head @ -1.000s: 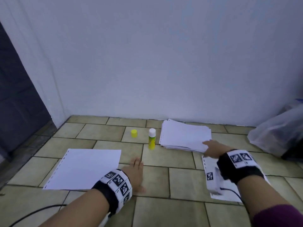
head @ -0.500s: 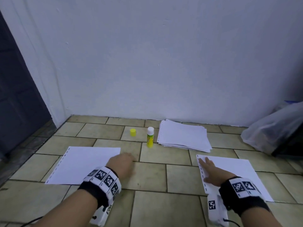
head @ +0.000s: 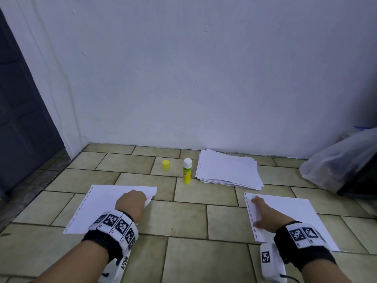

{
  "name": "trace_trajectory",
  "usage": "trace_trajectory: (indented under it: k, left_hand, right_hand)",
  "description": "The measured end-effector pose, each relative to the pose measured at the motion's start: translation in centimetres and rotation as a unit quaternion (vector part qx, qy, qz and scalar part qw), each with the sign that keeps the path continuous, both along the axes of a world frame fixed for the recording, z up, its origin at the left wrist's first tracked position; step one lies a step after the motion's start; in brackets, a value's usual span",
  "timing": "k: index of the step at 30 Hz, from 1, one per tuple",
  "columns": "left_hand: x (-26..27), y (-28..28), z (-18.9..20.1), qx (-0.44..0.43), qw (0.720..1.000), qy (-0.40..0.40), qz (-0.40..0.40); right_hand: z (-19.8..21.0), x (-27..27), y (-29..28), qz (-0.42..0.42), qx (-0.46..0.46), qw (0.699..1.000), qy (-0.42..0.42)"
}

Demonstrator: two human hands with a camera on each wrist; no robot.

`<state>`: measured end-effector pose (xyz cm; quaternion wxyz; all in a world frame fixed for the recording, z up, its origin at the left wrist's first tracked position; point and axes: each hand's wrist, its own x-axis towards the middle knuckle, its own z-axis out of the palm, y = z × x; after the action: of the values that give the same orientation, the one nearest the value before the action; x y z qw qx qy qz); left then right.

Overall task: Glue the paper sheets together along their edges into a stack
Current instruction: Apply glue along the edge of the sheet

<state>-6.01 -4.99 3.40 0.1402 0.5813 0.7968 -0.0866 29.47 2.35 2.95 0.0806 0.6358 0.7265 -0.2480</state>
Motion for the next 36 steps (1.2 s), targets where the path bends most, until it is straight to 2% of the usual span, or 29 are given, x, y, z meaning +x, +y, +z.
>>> trace_trajectory:
  k: [2, 7, 13, 18, 22, 26, 29, 31, 36]
  left_hand:
    - [1.8, -0.1, 1.1, 0.013, 0.999, -0.035, -0.037]
    - [9.2, -0.4, 2.0, 0.071, 0.989, -0.031, -0.124]
    - [13.9, 0.0, 0.5, 0.017, 0.979, -0.073, -0.190]
    - [13.2, 0.3, 0.6, -0.015, 0.975, -0.095, -0.200]
    - [11.3, 0.1, 0.3, -0.009, 0.957, -0.089, -0.276]
    - [10.2, 0.6, 0.3, 0.003, 0.961, -0.053, -0.270]
    - [9.3, 0.7, 0.4, -0.028, 0.966, -0.054, -0.253]
    - [8.7, 1.0, 0.7, -0.059, 0.958, -0.052, -0.275]
    - [7.2, 1.7, 0.9, -0.084, 0.943, -0.016, -0.322]
  right_hand:
    - [0.1, 0.0, 0.1, 0.000, 0.004, 1.000, 0.005]
    - [0.3, -0.2, 0.3, 0.003, 0.019, 1.000, -0.017]
    - [0.6, -0.4, 0.2, 0.015, 0.053, 0.995, -0.077]
    - [0.8, -0.3, 0.6, 0.017, 0.054, 0.996, -0.072]
    - [0.8, -0.3, 0.7, 0.009, 0.068, 0.996, -0.061]
    - [0.9, -0.7, 0.7, 0.010, 0.073, 0.994, -0.082]
    - [1.4, -1.4, 0.8, 0.007, 0.064, 0.992, -0.113]
    - [2.3, -2.5, 1.2, 0.008, 0.084, 0.988, -0.130]
    - [4.9, -8.7, 2.7, 0.019, 0.149, 0.987, -0.065]
